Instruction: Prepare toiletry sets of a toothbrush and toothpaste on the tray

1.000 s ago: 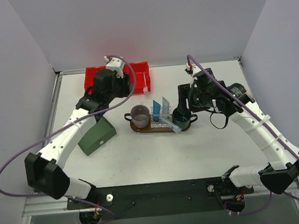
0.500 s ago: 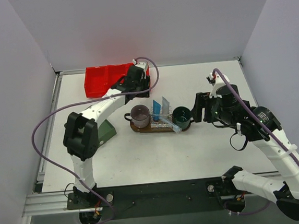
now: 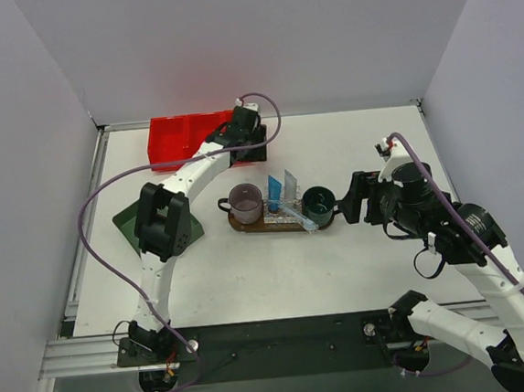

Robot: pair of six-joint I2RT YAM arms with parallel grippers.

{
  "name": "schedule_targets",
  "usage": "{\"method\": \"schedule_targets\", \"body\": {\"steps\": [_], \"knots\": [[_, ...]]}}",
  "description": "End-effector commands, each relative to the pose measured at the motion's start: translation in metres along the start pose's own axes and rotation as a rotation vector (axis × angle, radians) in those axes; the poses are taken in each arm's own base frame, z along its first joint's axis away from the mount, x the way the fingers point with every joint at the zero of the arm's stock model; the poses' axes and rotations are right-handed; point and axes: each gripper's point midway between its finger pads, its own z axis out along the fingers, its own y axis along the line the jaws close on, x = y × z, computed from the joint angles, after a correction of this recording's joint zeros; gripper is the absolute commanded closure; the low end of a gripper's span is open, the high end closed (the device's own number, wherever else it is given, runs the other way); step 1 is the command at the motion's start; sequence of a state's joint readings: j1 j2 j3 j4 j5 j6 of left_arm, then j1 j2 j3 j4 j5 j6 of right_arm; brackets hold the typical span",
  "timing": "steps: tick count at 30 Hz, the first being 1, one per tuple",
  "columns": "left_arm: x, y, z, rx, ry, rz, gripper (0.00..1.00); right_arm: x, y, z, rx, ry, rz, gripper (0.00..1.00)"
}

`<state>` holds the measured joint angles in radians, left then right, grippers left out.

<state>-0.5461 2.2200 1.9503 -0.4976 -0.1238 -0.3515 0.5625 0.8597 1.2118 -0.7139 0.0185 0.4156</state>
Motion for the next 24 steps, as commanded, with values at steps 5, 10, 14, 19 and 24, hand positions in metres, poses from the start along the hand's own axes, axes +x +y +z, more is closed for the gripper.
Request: {"method": "schedule_targets", "body": {"steps": [5,10,14,19,24], "knots": [[-0.001,0.011,0.012,-0.053,0.021,-0.038,0.38,0.000,-0.002,0.002,0.010,-0.012,0.017,0.33],[0.003,0.014,0.020,-0.047,0.041,-0.057,0.38,-0.001,-0.002,0.002,0.009,-0.015,0.015,0.33],[0.005,0.019,0.028,-0.044,0.051,-0.074,0.39,0.000,-0.002,0.002,0.008,-0.011,0.017,0.33],[0.006,0.015,0.034,-0.005,0.059,-0.081,0.42,0.002,-0.003,0.003,0.010,-0.007,0.016,0.33],[0.002,0.014,0.040,-0.003,0.053,-0.077,0.43,0.003,-0.003,0.004,0.011,-0.002,0.015,0.33]]}}
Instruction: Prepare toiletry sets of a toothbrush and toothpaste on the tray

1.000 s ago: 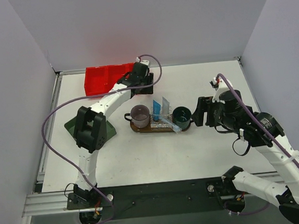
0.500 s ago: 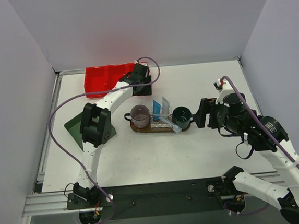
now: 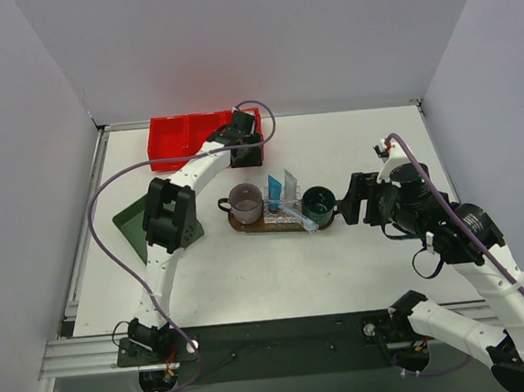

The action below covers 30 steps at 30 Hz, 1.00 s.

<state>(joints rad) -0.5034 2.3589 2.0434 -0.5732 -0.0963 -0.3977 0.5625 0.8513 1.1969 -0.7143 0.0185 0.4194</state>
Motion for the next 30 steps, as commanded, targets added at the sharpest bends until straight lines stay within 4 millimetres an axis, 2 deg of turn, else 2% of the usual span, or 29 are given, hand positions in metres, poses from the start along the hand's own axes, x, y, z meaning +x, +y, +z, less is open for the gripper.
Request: {"method": "schedule_targets", "body": {"steps": [1,11,14,15,18,22,24,25,30], "knots": [[-0.024,-0.011,0.000,0.042,-0.049,-0.010,0.44,-0.001,-0.001,0.003,0.005,-0.009,0.012,0.33],[-0.028,-0.013,0.004,0.047,-0.052,-0.008,0.46,0.001,-0.003,0.004,0.010,-0.003,0.007,0.33],[-0.027,-0.010,0.006,0.035,-0.045,-0.010,0.52,0.002,-0.004,0.005,0.017,-0.003,0.003,0.33],[-0.026,-0.010,0.007,0.036,-0.043,-0.011,0.61,0.002,-0.004,0.004,0.017,-0.004,0.002,0.33],[-0.027,-0.013,0.005,0.054,-0.042,-0.013,0.67,0.001,-0.005,0.004,0.020,-0.007,0.002,0.33],[-0.035,-0.018,-0.008,0.071,-0.064,-0.018,0.77,0.003,-0.005,0.005,0.022,-0.003,0.003,0.33],[-0.033,-0.017,-0.012,0.072,-0.062,-0.022,0.81,0.003,-0.006,0.005,0.025,-0.003,0.000,0.33],[-0.039,-0.020,-0.022,0.087,-0.081,-0.027,0.83,0.002,-0.006,0.005,0.028,-0.006,-0.001,0.33],[-0.047,-0.025,-0.050,0.129,-0.118,-0.034,0.92,0.002,-0.009,0.005,0.040,-0.009,-0.012,0.33]]}}
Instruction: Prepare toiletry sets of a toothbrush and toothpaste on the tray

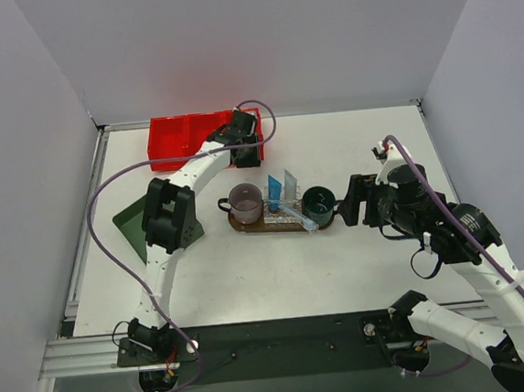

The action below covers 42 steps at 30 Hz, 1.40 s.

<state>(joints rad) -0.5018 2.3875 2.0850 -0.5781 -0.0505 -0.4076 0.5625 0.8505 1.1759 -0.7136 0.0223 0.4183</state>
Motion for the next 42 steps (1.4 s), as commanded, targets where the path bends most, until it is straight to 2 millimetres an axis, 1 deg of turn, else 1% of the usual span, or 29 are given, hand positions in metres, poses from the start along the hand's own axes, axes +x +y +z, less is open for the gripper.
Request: {"method": "schedule_targets", "body": {"steps": [1,3,4,5,7,9,10,11,12,14,15,17,18,20,21,23,24,26,27,28,29,30,31,32,33,36,38,39,42], "knots": [[-0.045,-0.019,-0.066,0.095,-0.136,-0.021,0.93,-0.005,-0.007,0.002,0.034,-0.027,-0.007,0.33],[-0.047,-0.021,-0.077,0.117,-0.156,-0.020,0.97,-0.005,-0.007,0.002,0.036,-0.027,-0.013,0.33],[-0.055,-0.024,-0.093,0.130,-0.186,-0.021,0.98,-0.005,-0.008,0.002,0.037,-0.029,-0.014,0.33],[-0.047,-0.020,-0.094,0.124,-0.172,-0.020,0.99,-0.005,-0.008,0.002,0.040,-0.028,-0.015,0.33],[-0.050,-0.029,-0.115,0.185,-0.185,-0.015,1.00,-0.007,-0.007,0.002,0.033,-0.032,-0.011,0.33],[-0.042,-0.028,-0.122,0.205,-0.177,-0.009,1.00,-0.007,-0.006,0.003,0.029,-0.035,-0.013,0.33],[-0.047,-0.031,-0.140,0.223,-0.206,-0.003,1.00,-0.007,-0.006,0.004,0.029,-0.035,-0.016,0.33],[-0.038,-0.027,-0.140,0.220,-0.191,-0.002,1.00,-0.007,-0.006,0.005,0.028,-0.033,-0.018,0.33],[-0.043,-0.029,-0.158,0.241,-0.219,0.004,1.00,-0.007,-0.005,0.005,0.029,-0.035,-0.016,0.33],[-0.038,-0.025,-0.171,0.250,-0.221,0.006,1.00,-0.008,-0.005,0.006,0.027,-0.037,-0.024,0.33],[-0.033,-0.023,-0.186,0.265,-0.225,0.008,1.00,-0.009,-0.004,0.007,0.024,-0.040,-0.027,0.33],[-0.027,-0.016,-0.199,0.270,-0.228,0.000,1.00,-0.014,-0.003,0.007,0.022,-0.053,-0.036,0.33],[-0.022,-0.011,-0.213,0.276,-0.238,-0.002,1.00,-0.016,-0.001,0.008,0.020,-0.052,-0.041,0.33],[-0.019,-0.001,-0.228,0.278,-0.251,-0.020,1.00,-0.022,0.002,0.009,0.011,-0.067,-0.056,0.33],[-0.019,-0.003,-0.249,0.318,-0.272,-0.020,1.00,-0.027,0.005,0.010,0.005,-0.072,-0.063,0.33],[-0.007,0.006,-0.258,0.328,-0.256,-0.039,1.00,-0.034,0.015,0.012,-0.033,-0.086,-0.080,0.33],[-0.003,0.005,-0.276,0.358,-0.260,-0.037,1.00,-0.040,0.022,0.012,-0.052,-0.094,-0.096,0.33],[0.006,0.010,-0.287,0.365,-0.248,-0.041,1.00,-0.046,0.041,0.013,-0.114,-0.108,-0.134,0.33],[0.011,0.013,-0.303,0.383,-0.249,-0.044,1.00,-0.047,0.049,0.016,-0.133,-0.102,-0.164,0.33],[0.016,0.014,-0.308,0.392,-0.243,-0.044,1.00,-0.055,0.059,0.013,-0.157,-0.122,-0.214,0.33],[0.022,0.017,-0.312,0.399,-0.233,-0.048,1.00,-0.054,0.074,0.011,-0.194,-0.124,-0.264,0.33],[0.028,0.019,-0.325,0.415,-0.231,-0.055,1.00,-0.052,0.083,0.017,-0.202,-0.106,-0.301,0.33],[0.033,0.020,-0.329,0.420,-0.225,-0.057,1.00,-0.061,0.093,0.011,-0.228,-0.132,-0.347,0.34],[0.041,0.022,-0.330,0.418,-0.210,-0.062,1.00,-0.058,0.107,0.009,-0.272,-0.124,-0.384,0.34],[0.048,0.021,-0.341,0.435,-0.211,-0.060,1.00,-0.056,0.114,0.015,-0.282,-0.106,-0.411,0.35],[0.068,0.023,-0.354,0.452,-0.193,-0.068,1.00,-0.057,0.137,0.015,-0.335,-0.108,-0.485,0.35],[0.078,0.021,-0.360,0.480,-0.175,-0.072,1.00,-0.062,0.145,0.015,-0.350,-0.124,-0.538,0.35],[0.088,0.017,-0.366,0.513,-0.147,-0.071,1.00,-0.056,0.155,0.016,-0.389,-0.110,-0.570,0.35],[0.108,0.010,-0.377,0.577,-0.084,-0.070,1.00,-0.057,0.162,0.019,-0.407,-0.130,-0.662,0.35]]}}
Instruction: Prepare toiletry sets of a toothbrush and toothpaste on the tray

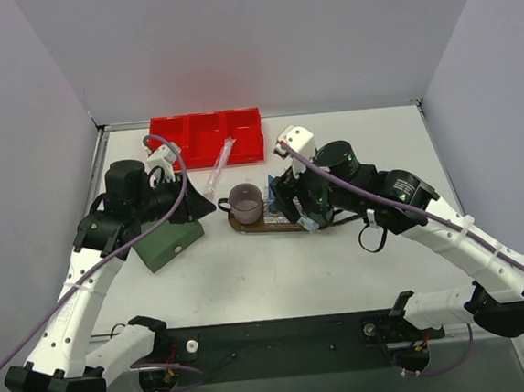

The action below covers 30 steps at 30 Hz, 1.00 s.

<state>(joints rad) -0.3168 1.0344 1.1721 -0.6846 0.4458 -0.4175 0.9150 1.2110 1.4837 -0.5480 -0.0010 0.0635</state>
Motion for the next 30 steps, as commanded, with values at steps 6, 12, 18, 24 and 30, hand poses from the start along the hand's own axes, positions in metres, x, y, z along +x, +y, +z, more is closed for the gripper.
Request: {"method": "schedule_targets", "body": {"steps": [6,12,18,24,30], "knots": [[0.059,-0.038,-0.035,0.223,0.224,-0.058,1.00,-0.024,0.045,0.009,-0.234,-0.120,-0.289,0.36],[0.079,-0.054,-0.046,0.338,0.319,-0.053,1.00,-0.013,0.094,0.012,-0.496,-0.154,-0.383,0.36],[0.089,-0.069,-0.055,0.407,0.378,-0.003,1.00,0.007,0.114,0.021,-0.586,-0.114,-0.463,0.36],[0.096,-0.080,-0.058,0.458,0.419,0.023,1.00,0.025,0.126,0.029,-0.635,-0.078,-0.531,0.37],[0.099,-0.087,-0.062,0.494,0.429,0.036,1.00,0.046,0.125,0.037,-0.637,-0.041,-0.581,0.37]]}}
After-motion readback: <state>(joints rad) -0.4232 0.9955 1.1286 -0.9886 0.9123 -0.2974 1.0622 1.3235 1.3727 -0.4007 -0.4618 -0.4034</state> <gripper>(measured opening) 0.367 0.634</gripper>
